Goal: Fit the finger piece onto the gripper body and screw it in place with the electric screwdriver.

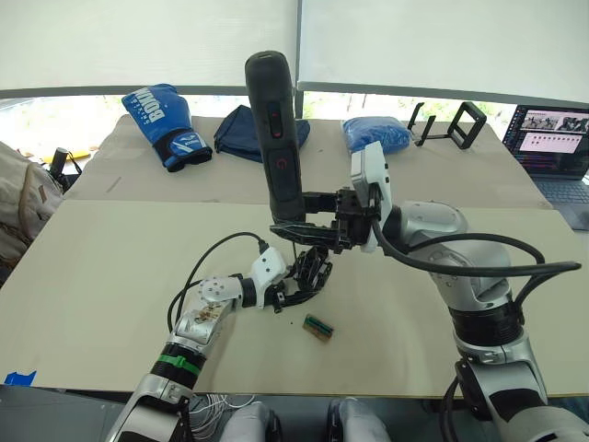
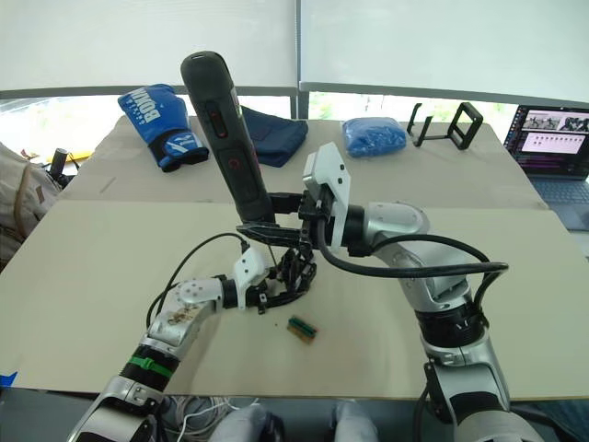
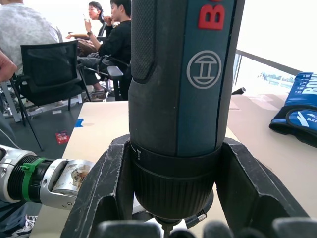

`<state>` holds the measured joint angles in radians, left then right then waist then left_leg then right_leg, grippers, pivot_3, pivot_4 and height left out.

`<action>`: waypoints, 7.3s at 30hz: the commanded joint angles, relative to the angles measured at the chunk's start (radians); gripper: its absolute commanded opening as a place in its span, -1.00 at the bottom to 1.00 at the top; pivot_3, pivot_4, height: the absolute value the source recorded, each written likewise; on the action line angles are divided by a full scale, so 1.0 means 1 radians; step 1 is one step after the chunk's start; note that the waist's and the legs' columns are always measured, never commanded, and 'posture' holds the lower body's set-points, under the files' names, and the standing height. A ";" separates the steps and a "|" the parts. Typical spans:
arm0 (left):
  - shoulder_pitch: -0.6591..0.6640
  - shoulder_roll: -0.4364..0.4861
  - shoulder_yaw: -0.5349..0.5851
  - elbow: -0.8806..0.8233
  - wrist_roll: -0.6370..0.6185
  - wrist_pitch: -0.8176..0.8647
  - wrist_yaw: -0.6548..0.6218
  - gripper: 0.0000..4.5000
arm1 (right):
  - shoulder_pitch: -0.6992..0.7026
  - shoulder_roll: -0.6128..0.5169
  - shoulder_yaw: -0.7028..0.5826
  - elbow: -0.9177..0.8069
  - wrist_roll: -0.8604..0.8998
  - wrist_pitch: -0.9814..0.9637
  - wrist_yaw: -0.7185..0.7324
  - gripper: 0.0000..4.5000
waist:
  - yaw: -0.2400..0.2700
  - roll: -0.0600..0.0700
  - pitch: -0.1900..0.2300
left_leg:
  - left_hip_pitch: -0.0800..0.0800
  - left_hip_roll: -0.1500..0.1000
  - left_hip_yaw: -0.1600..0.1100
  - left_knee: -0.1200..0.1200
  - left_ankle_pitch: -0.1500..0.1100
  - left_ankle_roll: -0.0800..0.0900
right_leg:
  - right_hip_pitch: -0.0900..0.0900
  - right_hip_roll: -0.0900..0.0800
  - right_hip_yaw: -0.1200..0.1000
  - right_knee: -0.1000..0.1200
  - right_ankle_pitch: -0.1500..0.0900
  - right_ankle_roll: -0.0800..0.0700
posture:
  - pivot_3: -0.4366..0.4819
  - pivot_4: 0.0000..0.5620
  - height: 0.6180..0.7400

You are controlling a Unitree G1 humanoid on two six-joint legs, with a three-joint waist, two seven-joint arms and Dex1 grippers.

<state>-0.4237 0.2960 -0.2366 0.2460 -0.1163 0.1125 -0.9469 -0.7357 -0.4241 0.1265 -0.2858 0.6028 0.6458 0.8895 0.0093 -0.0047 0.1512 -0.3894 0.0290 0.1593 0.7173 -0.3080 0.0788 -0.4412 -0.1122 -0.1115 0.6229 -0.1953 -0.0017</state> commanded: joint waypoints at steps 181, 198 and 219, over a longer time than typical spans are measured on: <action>0.042 0.007 -0.053 -0.007 0.014 0.063 -0.024 0.01 | 0.044 0.002 0.000 -0.034 -0.105 -0.068 -0.031 -0.14 | -0.001 0.000 0.000 | 0.001 0.000 0.001 -0.001 0.001 -0.001 | 0.001 0.002 -0.002 0.000 0.000 0.001 | -0.05 -0.47 1.00; 0.049 0.020 -0.054 -0.018 0.014 0.073 -0.031 0.01 | 0.158 0.025 0.002 -0.067 -0.138 -0.192 -0.076 -0.14 | -0.003 0.000 -0.001 | 0.002 0.000 0.001 -0.001 0.001 -0.001 | 0.002 0.002 -0.002 0.000 0.000 0.001 | -0.05 -0.47 1.00; 0.043 0.027 -0.060 -0.017 0.010 0.084 -0.038 0.01 | 0.214 0.012 0.030 -0.119 -0.113 -0.154 -0.088 -0.14 | -0.006 0.001 -0.001 | 0.005 0.000 0.002 -0.002 0.001 -0.002 | 0.003 0.002 0.000 0.000 -0.001 0.001 | -0.05 -0.47 1.00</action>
<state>-0.4131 0.3171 -0.2437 0.2092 -0.1174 0.1514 -0.9511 -0.5248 -0.4004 0.1514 -0.3905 0.4850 0.4667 0.8030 0.0036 -0.0040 0.1499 -0.3849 0.0290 0.1613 0.7154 -0.3070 0.0769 -0.4385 -0.1101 -0.1117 0.6234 -0.1961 -0.0009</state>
